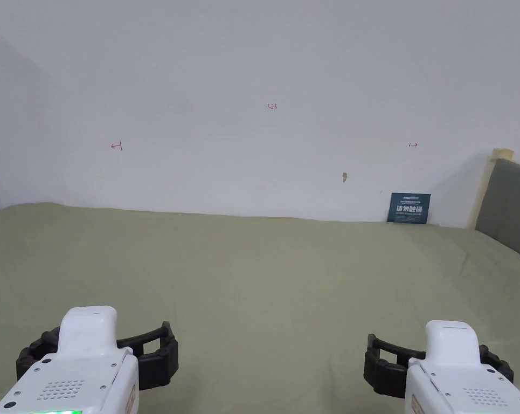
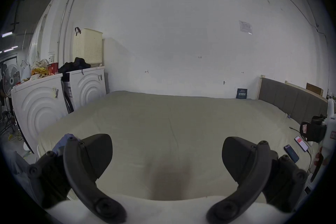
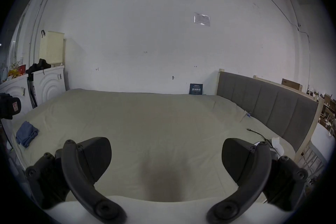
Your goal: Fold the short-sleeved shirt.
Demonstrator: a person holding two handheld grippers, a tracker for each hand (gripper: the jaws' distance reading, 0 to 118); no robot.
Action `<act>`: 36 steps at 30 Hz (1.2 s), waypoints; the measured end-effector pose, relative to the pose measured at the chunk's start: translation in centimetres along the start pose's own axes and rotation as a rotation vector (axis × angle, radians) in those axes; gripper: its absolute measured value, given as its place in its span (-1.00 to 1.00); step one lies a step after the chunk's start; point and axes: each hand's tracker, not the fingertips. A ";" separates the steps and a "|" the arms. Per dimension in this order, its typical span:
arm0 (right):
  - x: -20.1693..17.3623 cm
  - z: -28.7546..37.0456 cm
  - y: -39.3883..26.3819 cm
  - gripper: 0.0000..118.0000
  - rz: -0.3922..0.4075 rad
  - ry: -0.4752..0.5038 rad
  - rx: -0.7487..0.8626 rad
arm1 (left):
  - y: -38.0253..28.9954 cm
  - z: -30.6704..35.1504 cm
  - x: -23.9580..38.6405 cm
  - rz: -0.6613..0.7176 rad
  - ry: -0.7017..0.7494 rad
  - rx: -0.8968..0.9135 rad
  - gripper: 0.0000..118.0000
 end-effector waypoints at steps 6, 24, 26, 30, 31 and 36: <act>0.6 -0.1 0.3 1.00 -0.070 0.046 -0.029 | 0.0 0.3 -0.3 0.009 -0.006 0.000 1.00; -0.8 0.0 -0.2 1.00 0.038 -0.023 -0.035 | 0.0 0.3 -0.7 0.009 -0.009 -0.017 1.00; -0.8 0.1 -0.1 1.00 0.046 -0.019 -0.032 | 0.0 0.4 -0.8 0.010 -0.012 -0.019 1.00; -0.7 0.3 0.2 1.00 0.065 -0.027 -0.008 | 0.1 0.4 -0.7 0.000 -0.016 -0.018 1.00; -0.6 0.3 0.3 1.00 0.066 -0.034 0.001 | 0.1 0.4 -0.7 -0.002 -0.016 -0.017 1.00; -0.1 0.4 0.5 1.00 0.021 -0.018 0.004 | 0.3 0.4 -0.8 0.007 -0.021 -0.015 1.00</act>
